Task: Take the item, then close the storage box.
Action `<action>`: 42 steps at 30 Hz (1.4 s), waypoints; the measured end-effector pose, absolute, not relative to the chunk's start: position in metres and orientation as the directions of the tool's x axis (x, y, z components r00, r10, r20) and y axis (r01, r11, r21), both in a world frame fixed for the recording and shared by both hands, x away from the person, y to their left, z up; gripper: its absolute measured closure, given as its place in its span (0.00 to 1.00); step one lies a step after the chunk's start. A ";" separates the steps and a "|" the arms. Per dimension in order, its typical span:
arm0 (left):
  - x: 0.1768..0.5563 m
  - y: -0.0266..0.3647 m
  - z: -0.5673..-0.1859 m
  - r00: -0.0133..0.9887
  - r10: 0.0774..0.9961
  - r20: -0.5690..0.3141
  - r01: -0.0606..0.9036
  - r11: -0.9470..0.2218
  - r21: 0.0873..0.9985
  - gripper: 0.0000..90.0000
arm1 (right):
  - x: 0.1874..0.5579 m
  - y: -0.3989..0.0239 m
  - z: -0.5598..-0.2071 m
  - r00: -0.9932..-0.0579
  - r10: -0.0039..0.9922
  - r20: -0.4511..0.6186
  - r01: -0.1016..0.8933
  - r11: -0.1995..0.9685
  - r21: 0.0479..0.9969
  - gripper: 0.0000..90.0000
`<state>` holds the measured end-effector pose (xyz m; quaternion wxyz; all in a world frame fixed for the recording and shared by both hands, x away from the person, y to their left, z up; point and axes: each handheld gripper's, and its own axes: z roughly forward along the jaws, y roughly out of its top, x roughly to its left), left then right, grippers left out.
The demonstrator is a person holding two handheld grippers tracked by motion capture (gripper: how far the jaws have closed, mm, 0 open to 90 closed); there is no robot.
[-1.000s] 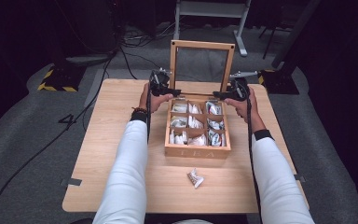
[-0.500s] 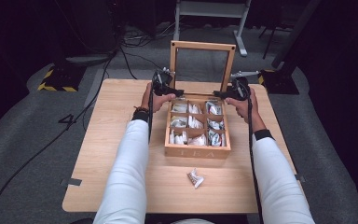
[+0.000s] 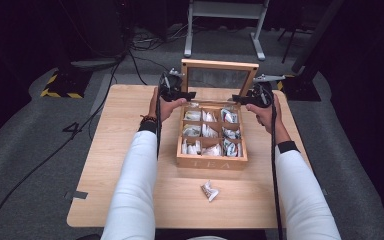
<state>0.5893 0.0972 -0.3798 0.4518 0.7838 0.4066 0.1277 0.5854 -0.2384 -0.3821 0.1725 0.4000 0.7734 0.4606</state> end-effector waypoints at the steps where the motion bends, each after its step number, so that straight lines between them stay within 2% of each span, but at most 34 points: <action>1: 0.588 0.098 -0.378 0.639 0.751 -0.166 0.519 -0.261 0.814 0.48 | 0.584 -0.239 -0.381 -0.619 0.779 0.098 0.453 0.253 0.854 0.49; 4: 0.582 0.101 -0.375 0.646 0.748 -0.150 0.504 -0.271 0.820 0.51 | 0.581 -0.239 -0.379 -0.613 0.787 0.071 0.447 0.271 0.853 0.55; 10: 0.573 0.106 -0.366 0.663 0.735 -0.141 0.478 -0.271 0.836 0.55 | 0.575 -0.243 -0.380 -0.621 0.781 0.067 0.432 0.269 0.861 0.57; 18: 0.565 0.110 -0.357 0.695 0.714 -0.083 0.443 -0.335 0.831 0.61 | 0.568 -0.247 -0.376 -0.636 0.769 0.072 0.415 0.261 0.871 0.57; 36: 0.548 0.111 -0.352 0.722 0.691 -0.043 0.407 -0.374 0.834 0.60 | 0.553 -0.249 -0.369 -0.665 0.746 0.040 0.385 0.296 0.874 0.57; 39: 0.545 0.110 -0.355 0.715 0.695 -0.081 0.430 -0.346 0.834 0.55 | 0.548 -0.250 -0.370 -0.669 0.742 0.040 0.378 0.294 0.878 0.56; 42: 0.538 0.108 -0.357 0.714 0.698 -0.055 0.422 -0.366 0.829 0.53 | 0.543 -0.250 -0.369 -0.680 0.732 0.034 0.377 0.309 0.873 0.54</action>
